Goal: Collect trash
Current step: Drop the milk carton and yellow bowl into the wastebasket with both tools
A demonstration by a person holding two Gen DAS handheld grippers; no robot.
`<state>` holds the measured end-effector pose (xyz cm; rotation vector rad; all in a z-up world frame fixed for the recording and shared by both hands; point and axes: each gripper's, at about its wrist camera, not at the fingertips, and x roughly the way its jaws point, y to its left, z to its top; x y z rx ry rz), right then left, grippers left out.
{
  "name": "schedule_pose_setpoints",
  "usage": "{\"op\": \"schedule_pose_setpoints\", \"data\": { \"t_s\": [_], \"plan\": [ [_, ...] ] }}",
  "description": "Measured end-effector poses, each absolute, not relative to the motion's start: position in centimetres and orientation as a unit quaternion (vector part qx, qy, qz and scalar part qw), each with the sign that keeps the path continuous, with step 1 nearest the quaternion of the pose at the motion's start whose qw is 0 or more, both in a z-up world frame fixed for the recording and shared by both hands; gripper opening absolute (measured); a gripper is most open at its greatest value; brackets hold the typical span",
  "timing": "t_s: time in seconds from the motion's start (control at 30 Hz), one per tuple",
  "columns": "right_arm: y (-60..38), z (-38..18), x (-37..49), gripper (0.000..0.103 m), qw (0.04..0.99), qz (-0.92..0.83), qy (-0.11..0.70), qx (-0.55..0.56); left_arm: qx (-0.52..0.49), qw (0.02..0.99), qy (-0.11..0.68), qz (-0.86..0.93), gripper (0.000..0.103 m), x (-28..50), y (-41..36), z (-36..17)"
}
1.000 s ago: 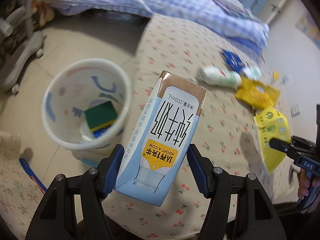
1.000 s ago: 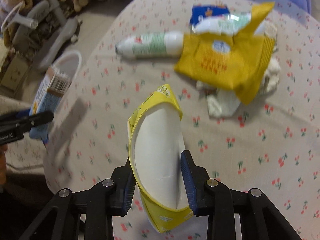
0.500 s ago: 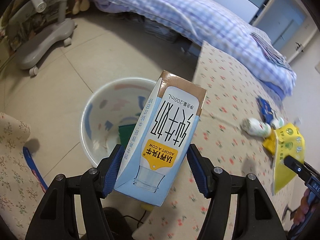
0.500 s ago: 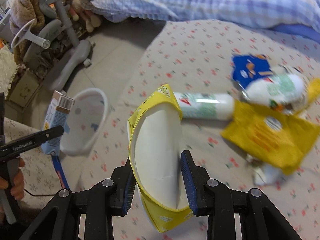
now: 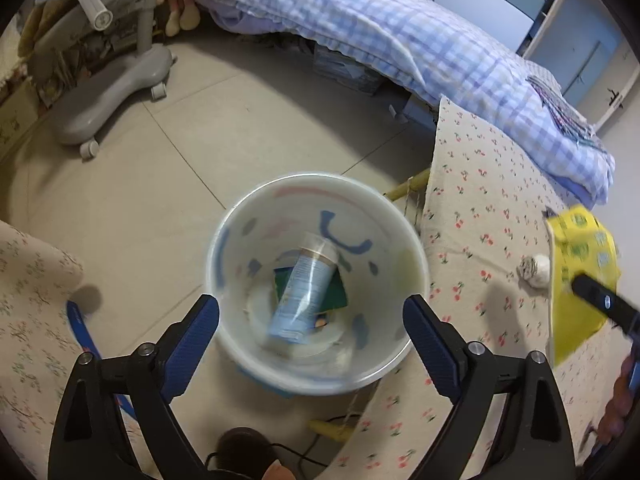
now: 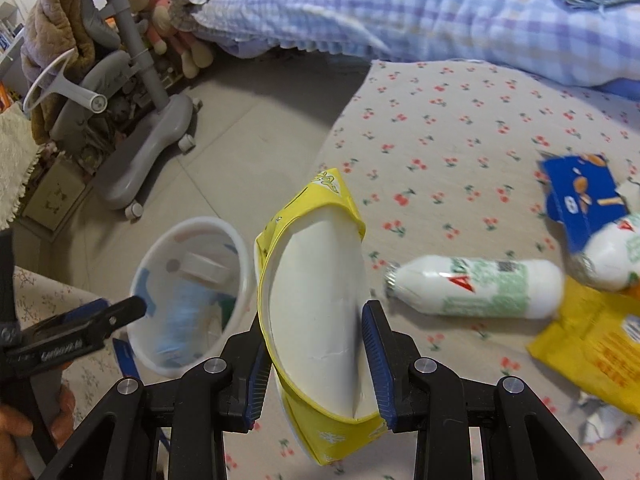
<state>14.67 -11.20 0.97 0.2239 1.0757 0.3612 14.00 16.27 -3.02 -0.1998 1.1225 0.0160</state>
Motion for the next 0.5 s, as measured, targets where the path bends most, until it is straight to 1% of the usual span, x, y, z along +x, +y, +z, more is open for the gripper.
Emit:
{"op": "schedule_pose_setpoints", "data": {
  "t_s": [0.23, 0.5],
  "plan": [
    [-6.6, 0.5, 16.1, 0.039, 0.832, 0.186, 0.51, 0.112, -0.093, 0.832, 0.545, 0.038, 0.096, 11.7, 19.8, -3.4],
    [0.9, -1.4, 17.0, 0.041, 0.82, 0.218, 0.517, 0.114, -0.07, 0.846, 0.523, 0.078, 0.096, 9.7, 23.6, -2.5]
  ]
}}
